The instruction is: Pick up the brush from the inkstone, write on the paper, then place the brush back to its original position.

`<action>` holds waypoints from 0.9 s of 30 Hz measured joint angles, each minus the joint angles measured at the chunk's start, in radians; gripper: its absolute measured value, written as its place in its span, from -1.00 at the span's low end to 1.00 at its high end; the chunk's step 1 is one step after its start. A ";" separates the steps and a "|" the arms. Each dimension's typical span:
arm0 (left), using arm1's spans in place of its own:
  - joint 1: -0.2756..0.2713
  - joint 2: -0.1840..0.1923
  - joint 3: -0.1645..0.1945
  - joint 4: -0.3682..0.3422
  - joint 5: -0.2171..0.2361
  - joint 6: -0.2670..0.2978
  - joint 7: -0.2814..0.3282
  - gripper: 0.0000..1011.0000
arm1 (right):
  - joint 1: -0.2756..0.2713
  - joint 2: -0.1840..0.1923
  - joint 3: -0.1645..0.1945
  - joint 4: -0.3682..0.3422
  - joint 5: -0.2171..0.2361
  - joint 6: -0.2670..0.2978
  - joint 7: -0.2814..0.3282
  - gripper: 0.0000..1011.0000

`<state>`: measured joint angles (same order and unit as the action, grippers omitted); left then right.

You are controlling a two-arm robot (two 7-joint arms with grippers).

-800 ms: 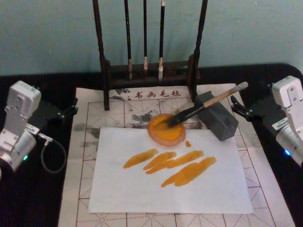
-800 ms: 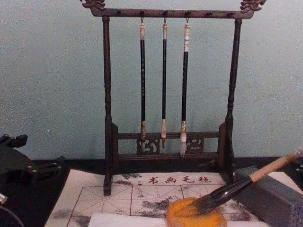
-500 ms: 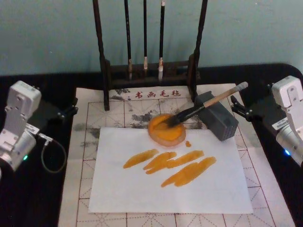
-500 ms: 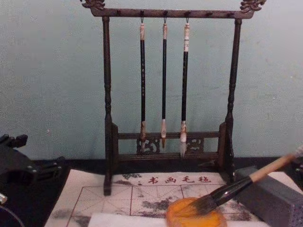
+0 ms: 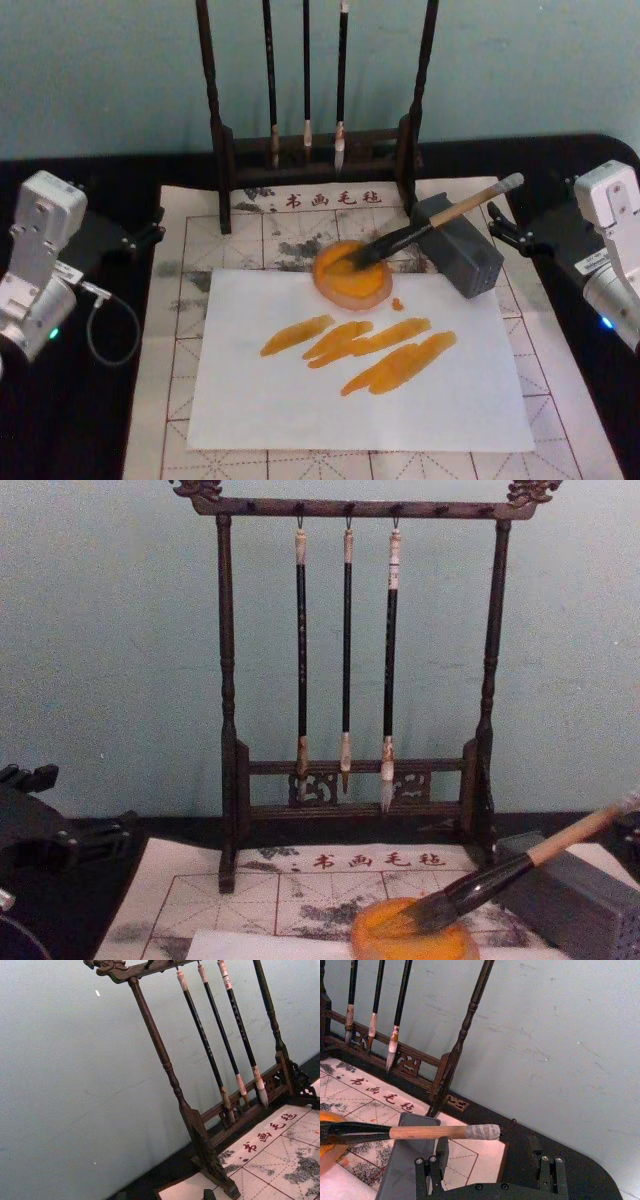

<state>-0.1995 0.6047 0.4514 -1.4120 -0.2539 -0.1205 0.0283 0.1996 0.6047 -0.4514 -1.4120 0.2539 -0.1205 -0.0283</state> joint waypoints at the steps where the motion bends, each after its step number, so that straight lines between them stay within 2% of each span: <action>1: 0.000 0.000 0.000 0.000 0.000 0.000 0.000 0.98 | 0.000 0.000 0.000 0.000 0.000 0.000 0.000 0.98; 27: 0.000 0.000 0.000 0.000 0.000 0.000 0.000 0.98 | 0.000 0.000 0.000 0.000 0.000 0.000 0.000 0.98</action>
<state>-0.1995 0.6047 0.4514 -1.4120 -0.2539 -0.1205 0.0283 0.1995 0.6047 -0.4514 -1.4120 0.2539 -0.1205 -0.0283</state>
